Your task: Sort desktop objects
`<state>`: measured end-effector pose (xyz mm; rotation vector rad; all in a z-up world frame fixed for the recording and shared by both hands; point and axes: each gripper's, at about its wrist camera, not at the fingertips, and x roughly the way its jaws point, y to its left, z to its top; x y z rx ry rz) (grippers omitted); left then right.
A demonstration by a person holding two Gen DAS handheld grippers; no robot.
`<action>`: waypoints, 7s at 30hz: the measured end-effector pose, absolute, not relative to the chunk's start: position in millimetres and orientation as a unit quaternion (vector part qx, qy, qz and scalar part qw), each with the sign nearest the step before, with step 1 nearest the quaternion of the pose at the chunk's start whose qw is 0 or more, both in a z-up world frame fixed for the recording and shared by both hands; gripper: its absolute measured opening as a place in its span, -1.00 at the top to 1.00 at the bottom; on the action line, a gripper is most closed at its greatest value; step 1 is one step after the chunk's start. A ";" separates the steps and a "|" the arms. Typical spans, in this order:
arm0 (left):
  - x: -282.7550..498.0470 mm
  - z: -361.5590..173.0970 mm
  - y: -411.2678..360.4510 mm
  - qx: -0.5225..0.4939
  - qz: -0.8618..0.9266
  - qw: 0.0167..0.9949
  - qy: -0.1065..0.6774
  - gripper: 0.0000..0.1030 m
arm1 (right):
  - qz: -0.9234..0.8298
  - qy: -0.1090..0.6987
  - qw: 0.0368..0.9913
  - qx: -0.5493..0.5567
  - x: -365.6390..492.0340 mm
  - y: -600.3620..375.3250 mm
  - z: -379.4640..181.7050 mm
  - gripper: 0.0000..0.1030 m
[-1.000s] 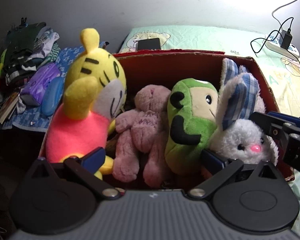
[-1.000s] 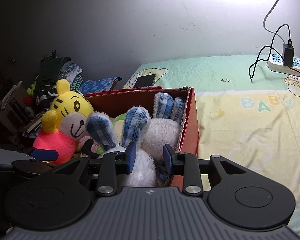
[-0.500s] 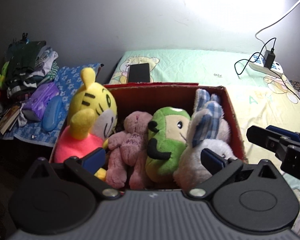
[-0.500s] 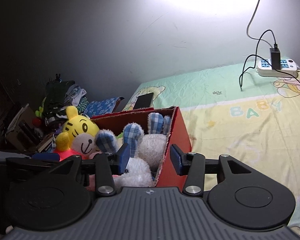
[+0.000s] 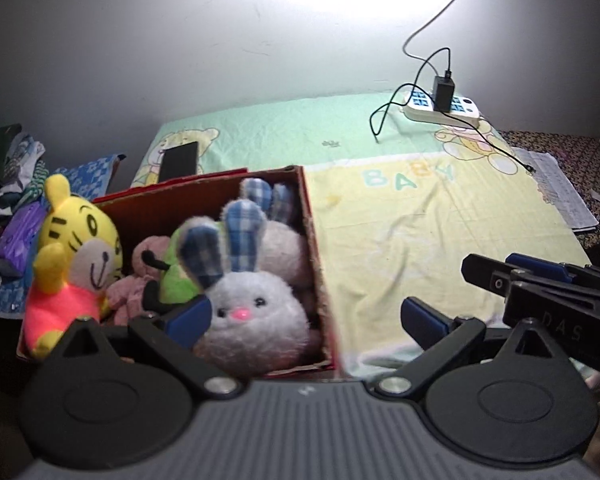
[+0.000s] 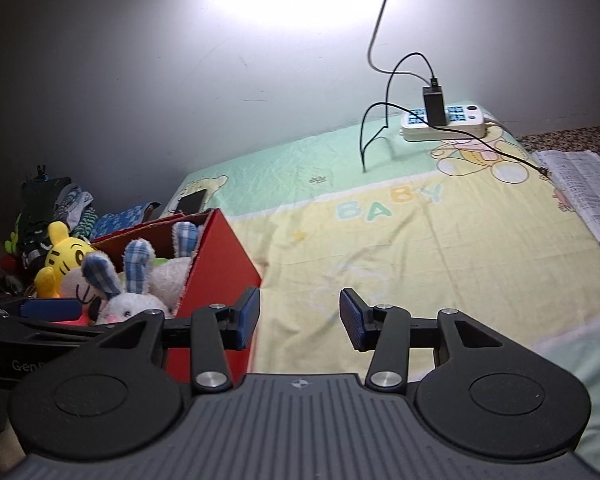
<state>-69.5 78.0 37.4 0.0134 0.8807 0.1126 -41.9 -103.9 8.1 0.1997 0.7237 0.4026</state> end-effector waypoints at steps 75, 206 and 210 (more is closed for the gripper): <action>-129.2 -37.6 181.7 -0.054 0.050 0.824 0.562 -0.91 | 0.112 0.473 0.873 -0.032 -97.0 14.4 -33.6 -0.61; -60.3 24.2 264.2 -0.058 0.125 0.860 0.491 -0.95 | 0.160 0.404 0.901 -0.016 -24.8 92.9 37.5 -0.35; -58.9 23.6 264.9 -0.060 0.119 0.861 0.490 -0.96 | 0.162 0.402 0.901 -0.023 -24.7 98.4 38.0 -0.36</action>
